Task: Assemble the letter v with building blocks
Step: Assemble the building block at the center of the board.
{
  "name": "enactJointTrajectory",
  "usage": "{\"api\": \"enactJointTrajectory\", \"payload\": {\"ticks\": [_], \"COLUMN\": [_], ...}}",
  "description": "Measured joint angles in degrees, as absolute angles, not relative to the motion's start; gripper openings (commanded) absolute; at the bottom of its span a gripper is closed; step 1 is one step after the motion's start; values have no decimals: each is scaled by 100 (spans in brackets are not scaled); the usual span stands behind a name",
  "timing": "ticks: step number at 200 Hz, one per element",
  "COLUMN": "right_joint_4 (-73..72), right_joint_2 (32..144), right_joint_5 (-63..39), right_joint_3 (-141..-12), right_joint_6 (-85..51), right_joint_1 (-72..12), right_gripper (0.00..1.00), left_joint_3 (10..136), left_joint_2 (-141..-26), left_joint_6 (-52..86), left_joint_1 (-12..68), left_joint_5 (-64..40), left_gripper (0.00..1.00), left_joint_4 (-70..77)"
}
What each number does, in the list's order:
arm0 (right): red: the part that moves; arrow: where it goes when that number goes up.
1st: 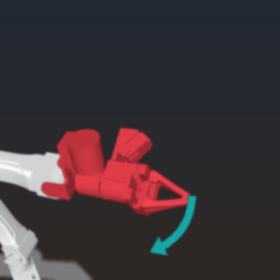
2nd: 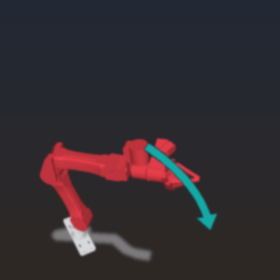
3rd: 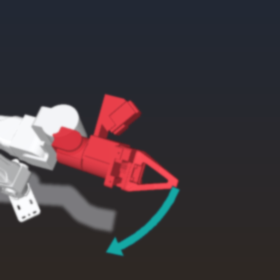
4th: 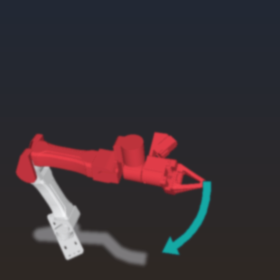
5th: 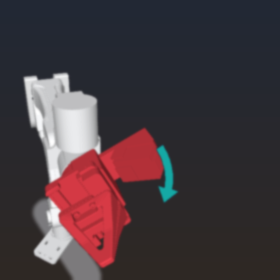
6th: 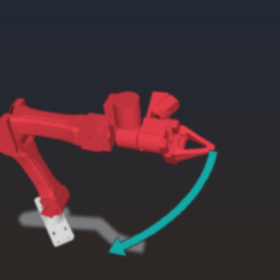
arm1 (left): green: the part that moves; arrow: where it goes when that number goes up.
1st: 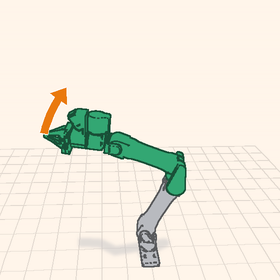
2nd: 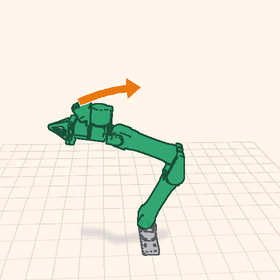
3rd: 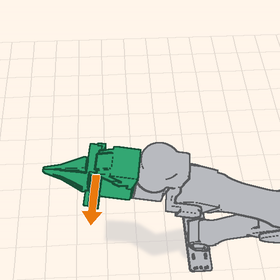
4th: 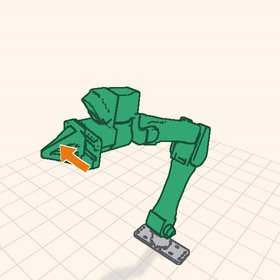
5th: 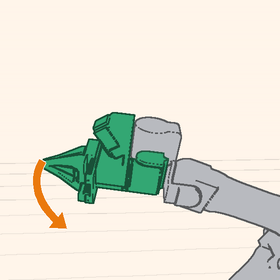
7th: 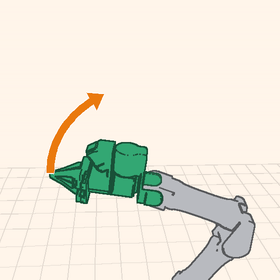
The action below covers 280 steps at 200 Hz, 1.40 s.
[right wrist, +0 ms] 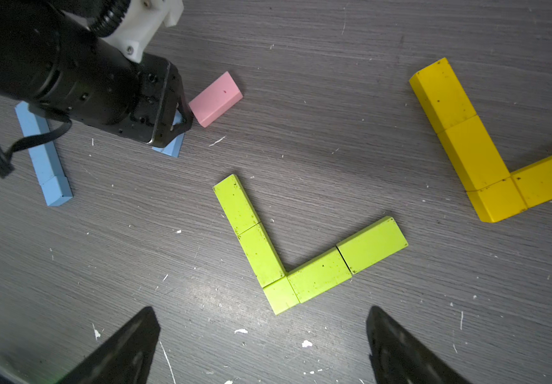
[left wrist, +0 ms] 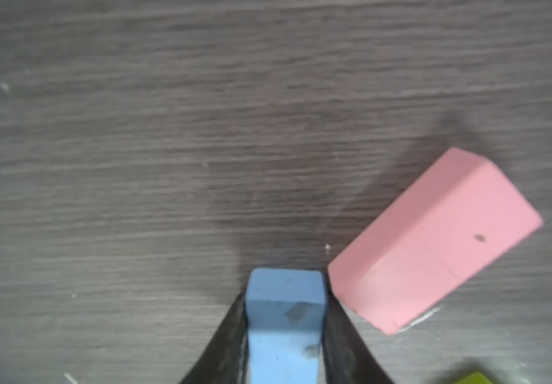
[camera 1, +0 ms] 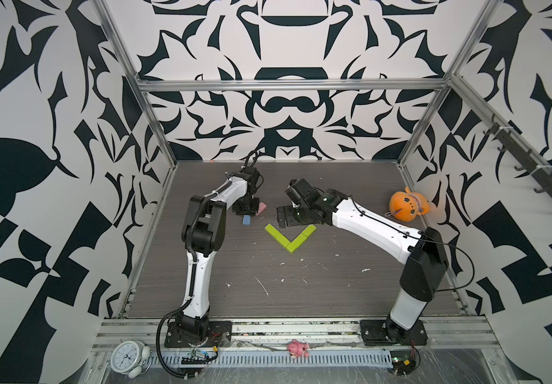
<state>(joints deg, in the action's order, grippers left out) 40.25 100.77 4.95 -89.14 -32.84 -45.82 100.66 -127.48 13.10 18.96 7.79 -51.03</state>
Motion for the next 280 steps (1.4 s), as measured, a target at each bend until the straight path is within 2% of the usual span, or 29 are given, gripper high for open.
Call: {"api": "enactJointTrajectory", "payload": {"ticks": [10, 29, 39, 70, 119, 152, 205, 280], "right_joint_4": [4001, 3935, 3909, 3795, 3721, 3686, 3647, 3653], "right_joint_2": [10027, 9935, 9898, 9856, 9856, 9854, 9852, 9850], "right_joint_5": [493, 491, 482, 419, 226, 145, -36, -161], "right_joint_3": [-8860, -8777, -8746, -8641, -8558, -8523, -8490, -8490], "right_joint_6": [-3284, -3284, -3284, -3297, -3328, -3326, -3326, -3323], "right_joint_1": [-4569, -4552, -4547, -4545, -4545, -4545, -4545, -4545], "right_gripper": [99, 99, 99, 99, 99, 99, 99, 99], "left_joint_3": [9972, 9618, 9382, 8637, 8068, 7428, 7087, 6879], "left_joint_2": [-12682, -12475, -12324, -11841, -11384, -10683, -10412, -10672], "left_joint_6": [1190, 1103, 1000, 489, -401, -1162, -2117, -2910], "left_joint_1": [1898, 1898, 1898, 1896, 1815, 1616, 1177, 943], "left_joint_5": [801, 961, 1090, 1332, 1750, 1925, 1284, 716], "left_gripper": [15, 14, 7, 12, 10, 11, 10, 13], "left_joint_4": [-5057, -4954, -4904, -4790, -4772, -4353, -3636, -3516]}}
